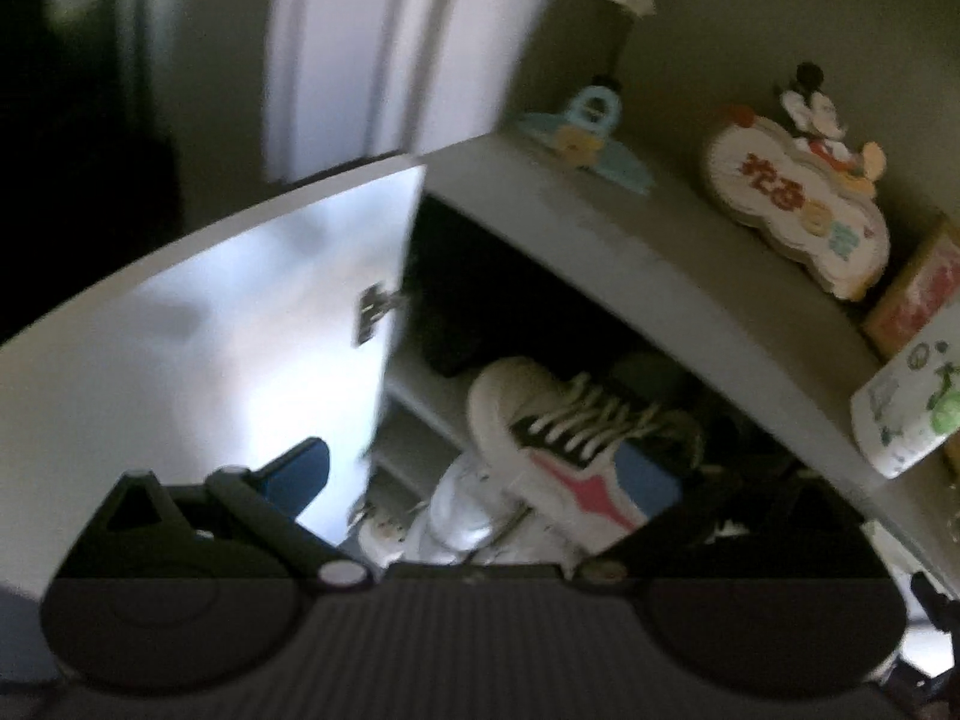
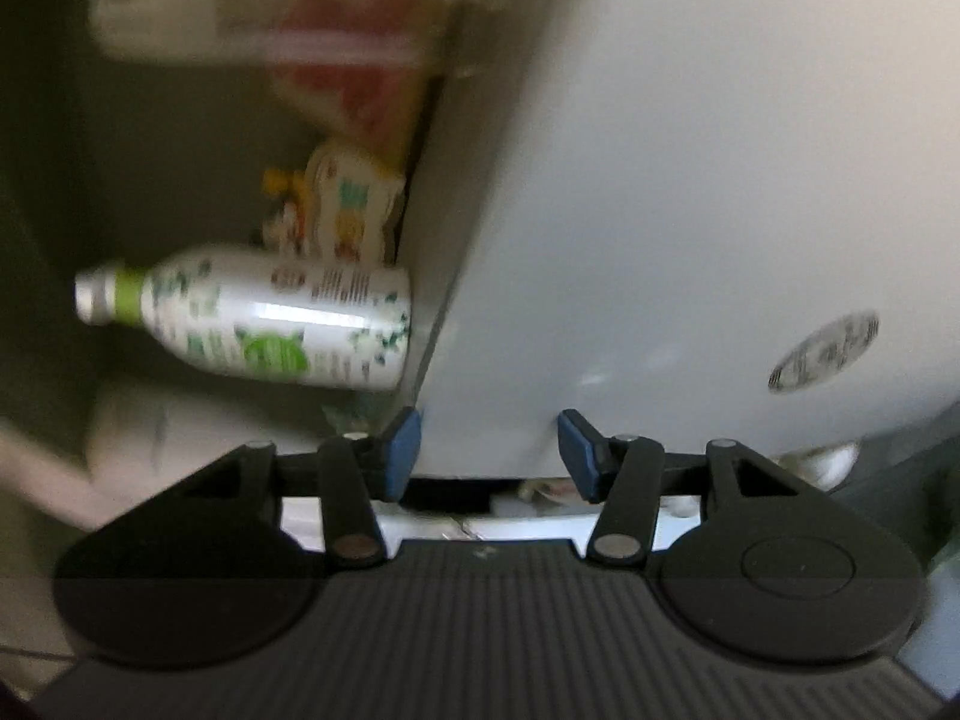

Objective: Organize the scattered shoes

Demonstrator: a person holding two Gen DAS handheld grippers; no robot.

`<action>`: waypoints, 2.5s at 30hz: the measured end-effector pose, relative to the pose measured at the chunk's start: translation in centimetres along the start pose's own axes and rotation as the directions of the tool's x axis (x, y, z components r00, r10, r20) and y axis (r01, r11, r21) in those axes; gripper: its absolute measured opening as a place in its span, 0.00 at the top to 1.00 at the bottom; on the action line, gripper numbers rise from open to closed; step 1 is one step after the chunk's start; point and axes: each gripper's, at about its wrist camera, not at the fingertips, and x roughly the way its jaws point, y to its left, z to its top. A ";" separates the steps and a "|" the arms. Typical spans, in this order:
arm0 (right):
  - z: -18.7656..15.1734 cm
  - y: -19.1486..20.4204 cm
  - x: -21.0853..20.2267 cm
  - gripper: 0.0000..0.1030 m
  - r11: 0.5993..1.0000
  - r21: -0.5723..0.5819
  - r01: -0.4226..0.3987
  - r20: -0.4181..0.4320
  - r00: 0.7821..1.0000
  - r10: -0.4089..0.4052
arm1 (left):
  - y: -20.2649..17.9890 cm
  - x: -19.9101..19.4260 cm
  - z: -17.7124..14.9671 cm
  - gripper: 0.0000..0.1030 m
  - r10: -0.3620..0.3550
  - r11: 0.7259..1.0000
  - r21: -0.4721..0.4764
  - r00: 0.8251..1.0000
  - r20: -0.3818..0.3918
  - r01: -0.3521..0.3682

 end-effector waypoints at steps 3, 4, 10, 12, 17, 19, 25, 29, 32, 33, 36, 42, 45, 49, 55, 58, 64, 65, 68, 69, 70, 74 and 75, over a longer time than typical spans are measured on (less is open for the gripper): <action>0.0 0.7 -1.2 0.56 0.992 -0.126 0.015 -0.048 0.999 -0.021 | 1.1 -1.8 -3.0 0.01 0.045 0.999 -0.027 0.999 -0.010 -0.045; -0.1 0.7 -1.3 0.57 0.991 -0.135 0.013 -0.059 0.998 -0.022 | 1.4 -2.4 -3.8 0.01 0.045 0.998 -0.035 0.999 -0.009 -0.045; -3.2 1.6 -4.7 0.65 0.955 -0.289 0.070 -0.180 0.976 -0.125 | 4.8 -8.1 -11.5 0.00 0.051 0.988 -0.148 0.998 0.029 -0.046; -4.6 3.0 -6.3 0.65 0.914 -0.402 0.046 -0.236 0.960 -0.152 | 5.8 -9.9 -14.2 0.01 0.082 0.980 -0.182 0.996 0.036 -0.074; -6.7 5.9 -7.4 0.65 0.819 -0.573 -0.042 -0.389 0.893 -0.226 | 7.6 -15.0 -20.8 0.01 0.205 0.944 -0.266 0.979 0.014 -0.194; -7.6 6.4 -7.5 0.65 0.765 -0.636 -0.102 -0.439 0.863 -0.250 | 7.2 -17.7 -23.8 0.01 0.287 0.918 -0.289 0.958 0.011 -0.272; -9.5 5.5 -6.1 0.65 0.591 -0.785 -0.185 -0.497 0.758 -0.423 | 2.5 -24.2 -30.5 0.01 0.551 0.769 -0.402 0.834 0.023 -0.497; -10.8 5.1 -5.9 0.65 0.456 -0.788 -0.413 -0.608 0.637 -0.473 | -1.8 -26.6 -34.6 0.01 0.620 0.641 -0.562 0.785 -0.024 -0.523; -11.2 4.6 -6.7 0.65 0.370 -0.773 -0.515 -0.632 0.572 -0.524 | -6.1 -28.5 -38.1 0.01 0.691 0.534 -0.605 0.717 -0.090 -0.590; -11.3 4.3 -7.0 0.64 0.346 -0.776 -0.528 -0.623 0.552 -0.555 | -7.1 -29.2 -38.8 0.01 0.715 0.506 -0.603 0.691 -0.108 -0.617; -12.0 3.9 -7.2 0.64 0.321 -0.756 -0.570 -0.626 0.489 -0.608 | -9.5 -32.6 -40.7 0.01 0.769 0.435 -0.620 0.627 -0.121 -0.653; -15.7 4.8 -7.7 0.64 0.261 -0.699 -0.666 -0.641 0.421 -0.641 | -9.8 -37.2 -43.7 0.01 0.778 0.328 -0.693 0.599 -0.187 -0.642; -17.5 6.4 -9.2 0.64 0.234 -0.651 -0.722 -0.679 0.415 -0.606 | -9.8 -38.7 -44.9 0.01 0.773 0.312 -0.712 0.603 -0.195 -0.629; -19.0 6.7 -10.4 0.64 0.228 -0.625 -0.747 -0.708 0.418 -0.569 | -10.0 -40.4 -46.2 0.01 0.767 0.322 -0.700 0.609 -0.201 -0.637; -19.6 5.6 -13.8 0.64 0.209 -0.644 -0.736 -0.707 0.468 -0.530 | -10.5 -43.2 -49.0 0.01 0.730 0.383 -0.663 0.651 -0.210 -0.643; -20.0 4.7 -16.1 0.64 0.232 -0.667 -0.708 -0.702 0.492 -0.516 | -11.0 -44.4 -51.2 0.01 0.702 0.425 -0.643 0.681 -0.210 -0.637; -22.0 2.1 -22.7 0.64 0.271 -0.766 -0.582 -0.634 0.616 -0.468 | -9.6 -47.3 -56.1 0.01 0.642 0.578 -0.543 0.750 -0.157 -0.609; -22.5 1.6 -23.9 0.64 0.280 -0.783 -0.556 -0.618 0.640 -0.458 | -9.2 -47.5 -56.4 0.01 0.635 0.598 -0.530 0.759 -0.146 -0.602; -24.0 0.5 -26.9 0.64 0.302 -0.824 -0.479 -0.566 0.703 -0.431 | -6.7 -48.1 -58.2 0.01 0.583 0.700 -0.453 0.808 -0.084 -0.552; -24.9 -0.2 -28.6 0.64 0.312 -0.849 -0.426 -0.525 0.742 -0.417 | -6.1 -48.2 -58.8 0.01 0.563 0.730 -0.427 0.824 -0.067 -0.534; -25.4 -0.5 -29.3 0.64 0.318 -0.861 -0.397 -0.503 0.760 -0.413 | -5.3 -48.5 -59.8 0.01 0.537 0.766 -0.388 0.842 -0.052 -0.513; -27.1 -0.3 -34.9 0.64 0.416 -0.860 -0.295 -0.462 0.796 -0.391 | -3.6 -50.2 -62.7 0.01 0.484 0.821 -0.313 0.873 -0.062 -0.478; -27.4 -0.2 -35.6 0.64 0.420 -0.855 -0.303 -0.469 0.796 -0.382 | -3.5 -50.6 -62.8 0.01 0.482 0.824 -0.307 0.874 -0.060 -0.476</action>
